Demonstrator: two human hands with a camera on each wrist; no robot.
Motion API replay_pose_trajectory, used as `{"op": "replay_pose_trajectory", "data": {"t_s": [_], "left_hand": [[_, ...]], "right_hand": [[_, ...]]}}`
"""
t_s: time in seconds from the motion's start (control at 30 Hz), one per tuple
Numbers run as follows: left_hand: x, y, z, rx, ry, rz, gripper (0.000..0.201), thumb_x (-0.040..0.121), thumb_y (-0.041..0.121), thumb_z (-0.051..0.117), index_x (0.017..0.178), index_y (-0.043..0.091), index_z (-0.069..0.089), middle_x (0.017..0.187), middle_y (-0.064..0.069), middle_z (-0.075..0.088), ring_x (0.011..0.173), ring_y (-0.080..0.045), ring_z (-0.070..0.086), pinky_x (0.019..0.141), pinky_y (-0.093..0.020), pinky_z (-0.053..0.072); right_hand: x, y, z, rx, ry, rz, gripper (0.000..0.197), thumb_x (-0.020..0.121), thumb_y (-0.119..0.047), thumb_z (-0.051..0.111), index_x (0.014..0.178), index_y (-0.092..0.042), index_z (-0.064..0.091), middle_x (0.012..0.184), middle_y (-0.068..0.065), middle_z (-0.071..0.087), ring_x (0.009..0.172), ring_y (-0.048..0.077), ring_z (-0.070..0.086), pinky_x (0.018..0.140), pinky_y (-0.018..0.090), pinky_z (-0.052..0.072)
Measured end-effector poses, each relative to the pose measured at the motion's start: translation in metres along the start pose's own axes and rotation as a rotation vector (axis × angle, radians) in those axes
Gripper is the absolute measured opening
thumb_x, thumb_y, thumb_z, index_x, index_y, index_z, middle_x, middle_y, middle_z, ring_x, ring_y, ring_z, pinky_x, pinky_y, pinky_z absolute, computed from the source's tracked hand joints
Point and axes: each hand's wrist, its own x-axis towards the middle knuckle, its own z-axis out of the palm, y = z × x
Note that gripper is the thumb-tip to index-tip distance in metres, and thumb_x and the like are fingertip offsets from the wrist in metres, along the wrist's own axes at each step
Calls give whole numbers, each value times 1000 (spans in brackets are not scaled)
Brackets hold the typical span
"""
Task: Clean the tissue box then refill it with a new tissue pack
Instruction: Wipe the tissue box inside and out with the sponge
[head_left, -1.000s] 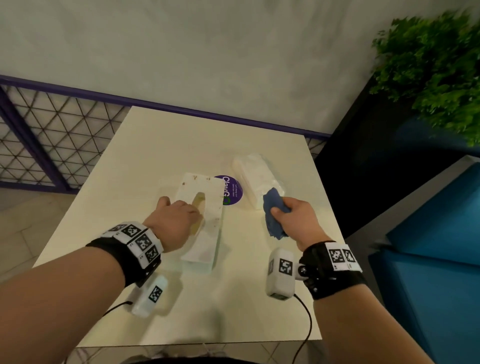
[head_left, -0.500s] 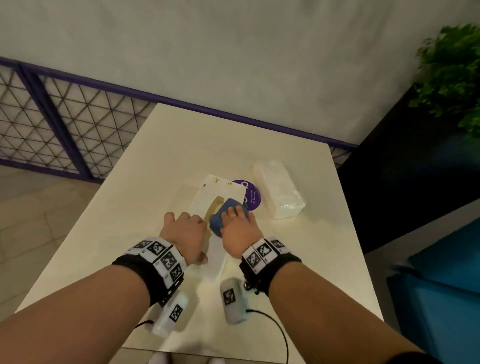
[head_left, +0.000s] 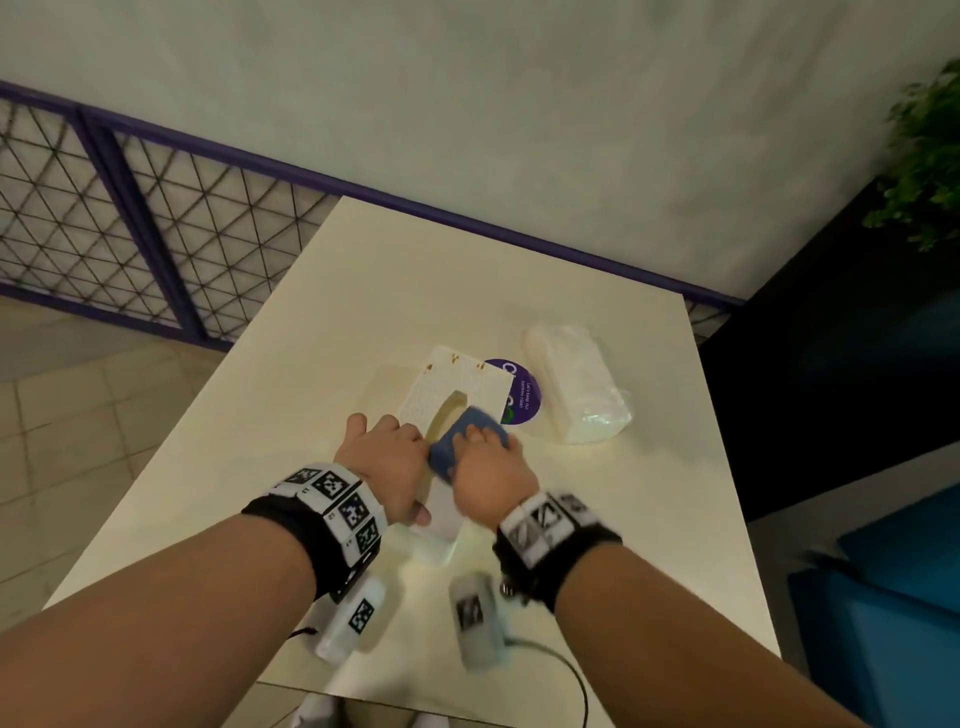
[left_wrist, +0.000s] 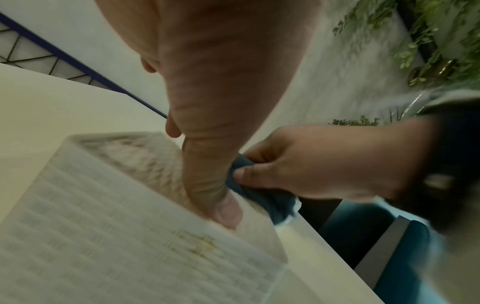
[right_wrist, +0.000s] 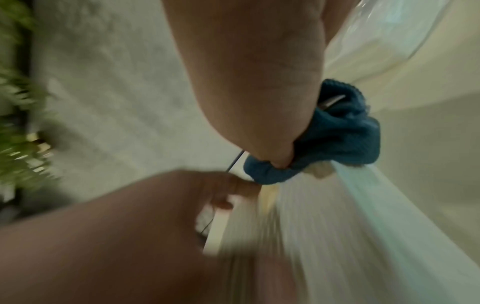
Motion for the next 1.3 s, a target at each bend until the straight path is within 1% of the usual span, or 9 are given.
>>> {"op": "replay_pose_trajectory", "data": {"t_s": [0.17, 0.4, 0.53, 0.67, 0.8, 1.0, 1.1, 1.23, 1.3], "left_hand": [[2, -3, 1, 2, -23, 1, 86, 67, 74, 62, 134, 23, 45, 133, 7, 48, 120, -21, 41, 94, -46, 24], [1, -3, 5, 11, 28, 22, 75, 69, 71, 63, 125, 23, 49, 127, 6, 50, 120, -20, 40, 96, -47, 24], [2, -1, 1, 17, -17, 26, 76, 68, 72, 64, 123, 22, 51, 121, 5, 51, 118, -19, 44, 97, -48, 23], [5, -9, -5, 32, -93, 48, 87, 65, 74, 66, 133, 23, 45, 120, 5, 50, 112, -20, 50, 90, -47, 25], [2, -15, 3, -8, -68, 60, 87, 67, 70, 67, 137, 25, 41, 129, 6, 48, 118, -20, 49, 94, -50, 24], [3, -12, 7, -18, -38, 58, 85, 67, 65, 70, 136, 26, 40, 136, 6, 43, 123, -17, 46, 98, -50, 22], [0, -9, 4, -1, -54, 50, 82, 69, 63, 70, 135, 23, 41, 134, 5, 44, 121, -18, 48, 100, -49, 22], [-1, -7, 0, 24, -63, 40, 85, 69, 66, 68, 137, 23, 40, 132, 5, 46, 117, -19, 52, 101, -51, 20], [-1, -8, 2, 7, -55, 40, 87, 69, 67, 67, 139, 25, 38, 135, 6, 44, 120, -18, 51, 102, -52, 19]], "right_hand": [[53, 32, -25, 31, -26, 99, 55, 98, -33, 38, 149, -20, 23, 159, 12, 8, 146, 33, 9, 116, 48, 22], [-31, -8, 12, -47, 37, -125, 38, 94, -30, 44, 122, -5, 54, 128, 20, 52, 120, 35, 46, 102, 43, 32], [-23, 2, 3, 10, 21, -131, 32, 92, -33, 48, 117, -17, 60, 118, 9, 62, 109, 29, 57, 98, 42, 35], [22, 27, -26, 58, -24, 39, 47, 98, -34, 43, 142, -17, 41, 146, 10, 41, 133, 30, 39, 111, 45, 33], [12, 24, -14, 173, 37, -8, 49, 100, -25, 39, 146, -11, 31, 158, 11, 20, 145, 30, 17, 118, 44, 19], [-53, -4, 28, 180, 77, -242, 49, 97, -31, 46, 143, -14, 41, 155, 11, 32, 144, 26, 26, 117, 38, 10], [-38, 10, 18, 140, 57, -201, 52, 98, -39, 42, 146, -23, 34, 156, 3, 31, 142, 19, 30, 117, 45, 10], [8, 19, -10, 57, 63, -61, 52, 100, -36, 37, 148, -17, 31, 156, 7, 31, 138, 25, 35, 113, 42, 28], [12, 15, -11, 70, 35, -52, 52, 100, -32, 38, 149, -17, 29, 157, 9, 26, 142, 27, 28, 114, 43, 27]]}}
